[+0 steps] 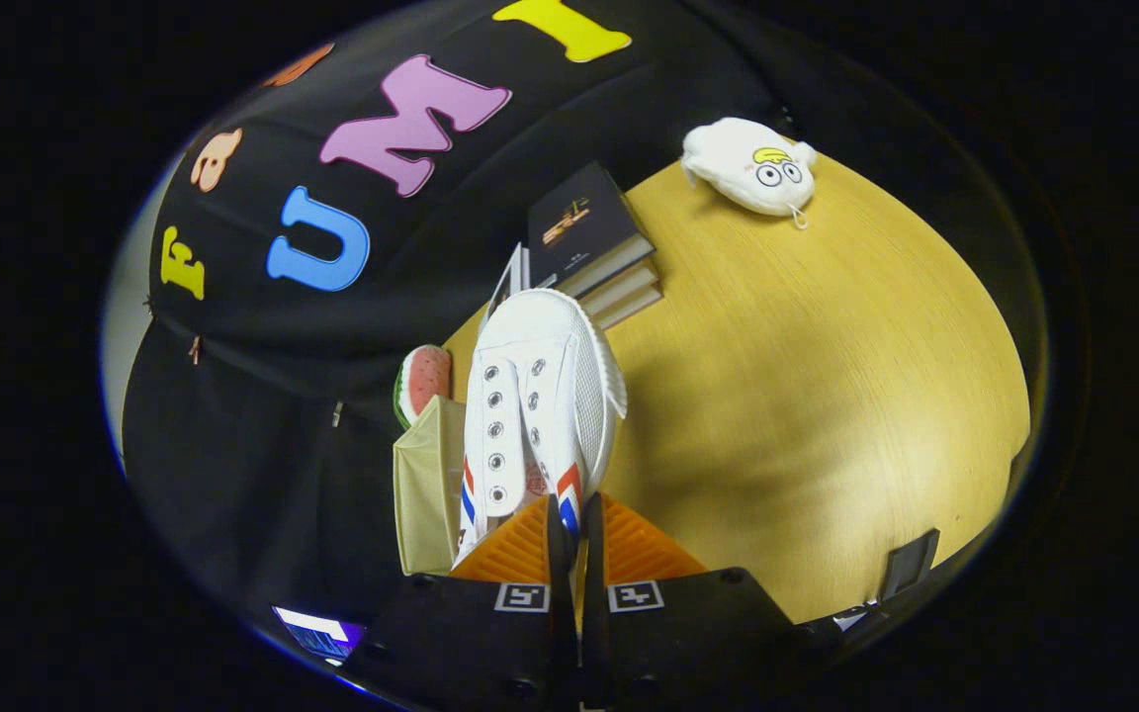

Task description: Open the storage box then place both shoes into the box .Put the left shoe in first, then the right shoe, with the right side of both shoes facing outward in a uniform manner.

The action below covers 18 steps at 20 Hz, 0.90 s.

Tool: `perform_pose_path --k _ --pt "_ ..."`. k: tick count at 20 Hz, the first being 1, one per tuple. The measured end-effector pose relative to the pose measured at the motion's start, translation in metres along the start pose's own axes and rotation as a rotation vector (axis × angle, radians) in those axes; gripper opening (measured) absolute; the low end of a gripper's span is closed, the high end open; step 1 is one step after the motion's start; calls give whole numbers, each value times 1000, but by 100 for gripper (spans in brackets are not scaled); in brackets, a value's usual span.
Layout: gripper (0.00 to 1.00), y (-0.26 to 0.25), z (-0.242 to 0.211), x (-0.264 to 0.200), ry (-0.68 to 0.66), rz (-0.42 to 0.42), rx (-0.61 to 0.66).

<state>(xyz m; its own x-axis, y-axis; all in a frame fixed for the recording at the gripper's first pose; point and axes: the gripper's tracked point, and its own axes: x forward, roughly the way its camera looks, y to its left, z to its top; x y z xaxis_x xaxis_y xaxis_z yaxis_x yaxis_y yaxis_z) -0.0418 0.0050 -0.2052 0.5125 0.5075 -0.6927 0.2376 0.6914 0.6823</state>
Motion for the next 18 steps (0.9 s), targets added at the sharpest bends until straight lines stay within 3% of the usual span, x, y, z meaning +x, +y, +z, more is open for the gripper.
perform_pose_path --k 4,10,18 --pt "7 66 -18 16 7 34 -37" --pt "7 136 -63 82 58 22 -108" --pt "7 141 -109 154 98 -132 -245"
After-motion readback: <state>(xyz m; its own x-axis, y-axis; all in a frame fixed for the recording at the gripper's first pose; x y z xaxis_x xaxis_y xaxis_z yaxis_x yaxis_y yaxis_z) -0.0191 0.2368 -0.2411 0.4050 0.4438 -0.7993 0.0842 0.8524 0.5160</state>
